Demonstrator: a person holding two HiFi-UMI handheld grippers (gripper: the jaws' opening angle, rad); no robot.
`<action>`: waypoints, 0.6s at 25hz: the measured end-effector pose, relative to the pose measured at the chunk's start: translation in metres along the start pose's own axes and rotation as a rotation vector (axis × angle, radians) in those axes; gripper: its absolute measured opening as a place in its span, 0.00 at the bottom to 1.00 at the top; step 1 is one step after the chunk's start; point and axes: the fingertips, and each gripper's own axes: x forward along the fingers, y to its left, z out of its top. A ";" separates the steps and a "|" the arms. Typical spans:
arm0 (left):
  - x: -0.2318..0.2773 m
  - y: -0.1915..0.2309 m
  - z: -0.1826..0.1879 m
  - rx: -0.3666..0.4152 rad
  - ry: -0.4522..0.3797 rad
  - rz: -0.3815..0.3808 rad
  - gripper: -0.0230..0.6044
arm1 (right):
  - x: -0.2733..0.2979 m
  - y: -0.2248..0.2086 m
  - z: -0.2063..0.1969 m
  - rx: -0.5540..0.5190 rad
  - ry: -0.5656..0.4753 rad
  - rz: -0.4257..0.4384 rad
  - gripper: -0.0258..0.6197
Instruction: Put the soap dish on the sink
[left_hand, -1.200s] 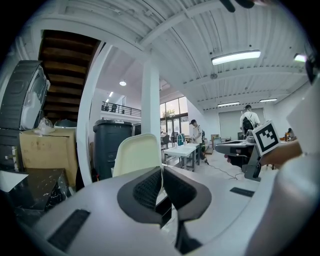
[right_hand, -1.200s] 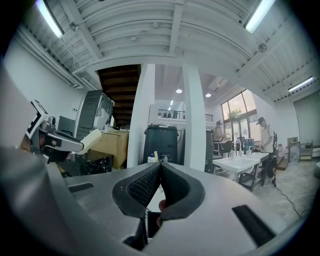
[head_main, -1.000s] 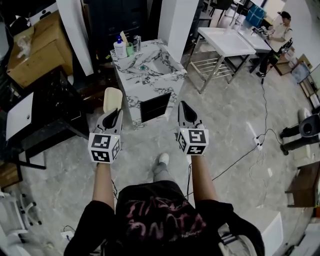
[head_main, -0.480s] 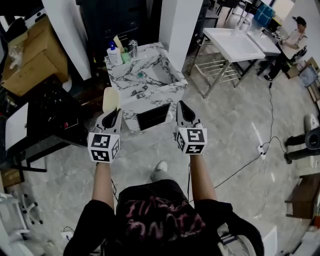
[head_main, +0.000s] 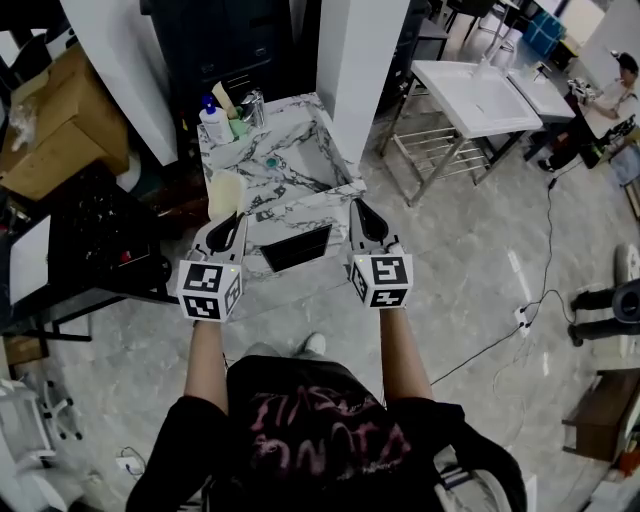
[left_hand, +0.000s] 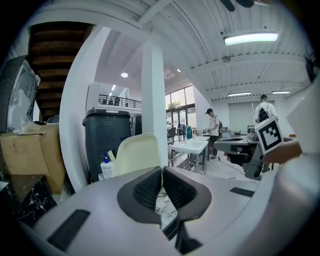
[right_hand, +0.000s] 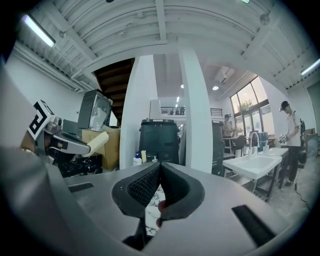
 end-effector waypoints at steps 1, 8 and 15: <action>0.005 -0.001 0.001 0.003 0.001 0.000 0.08 | 0.003 -0.002 0.000 -0.004 -0.001 0.007 0.06; 0.029 0.000 0.008 0.004 0.009 -0.005 0.08 | 0.020 -0.018 -0.002 0.012 0.001 0.009 0.06; 0.064 0.008 0.012 0.001 0.010 -0.028 0.08 | 0.049 -0.033 -0.007 0.007 0.023 -0.007 0.06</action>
